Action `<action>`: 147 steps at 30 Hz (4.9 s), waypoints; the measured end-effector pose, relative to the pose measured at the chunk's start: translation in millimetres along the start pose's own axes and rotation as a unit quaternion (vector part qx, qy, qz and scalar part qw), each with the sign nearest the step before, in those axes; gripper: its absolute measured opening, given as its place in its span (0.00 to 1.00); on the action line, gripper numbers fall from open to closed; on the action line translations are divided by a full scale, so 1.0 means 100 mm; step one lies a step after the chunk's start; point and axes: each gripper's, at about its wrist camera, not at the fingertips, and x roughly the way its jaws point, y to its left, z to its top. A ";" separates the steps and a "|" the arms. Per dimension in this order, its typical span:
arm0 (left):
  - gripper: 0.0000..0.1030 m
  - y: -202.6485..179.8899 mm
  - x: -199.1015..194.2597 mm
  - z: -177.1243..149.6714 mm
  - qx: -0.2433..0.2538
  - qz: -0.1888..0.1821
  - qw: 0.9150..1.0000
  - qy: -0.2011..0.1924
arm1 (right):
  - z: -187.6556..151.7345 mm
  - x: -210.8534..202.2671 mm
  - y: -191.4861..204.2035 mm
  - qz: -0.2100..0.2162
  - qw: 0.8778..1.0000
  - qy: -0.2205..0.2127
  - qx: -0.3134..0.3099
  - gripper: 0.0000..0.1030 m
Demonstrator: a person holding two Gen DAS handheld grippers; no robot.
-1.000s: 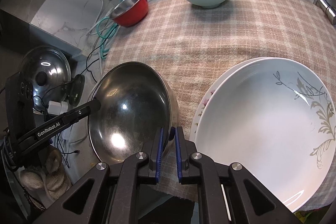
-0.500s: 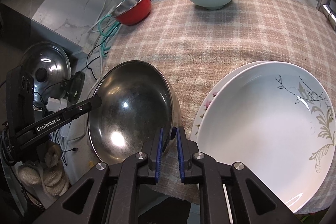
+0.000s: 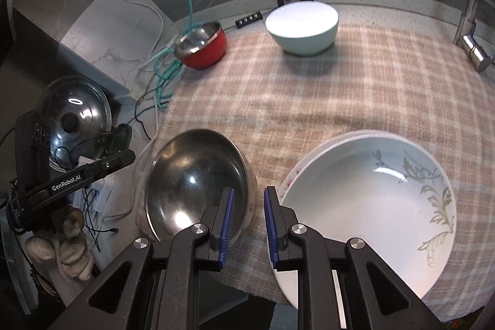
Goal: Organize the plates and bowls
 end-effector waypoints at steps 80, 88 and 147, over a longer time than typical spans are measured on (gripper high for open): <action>0.26 0.65 1.32 2.10 -0.034 0.033 0.999 0.019 | 2.27 1.86 0.40 0.017 0.999 0.029 0.009 0.24; 0.13 0.61 1.38 2.09 -0.026 0.036 0.999 0.021 | 2.28 2.00 0.42 0.015 0.999 0.043 0.008 0.23; 0.05 -0.19 0.05 1.27 0.032 0.026 0.998 -0.054 | 1.68 0.38 0.72 0.056 0.997 -0.023 -0.041 0.10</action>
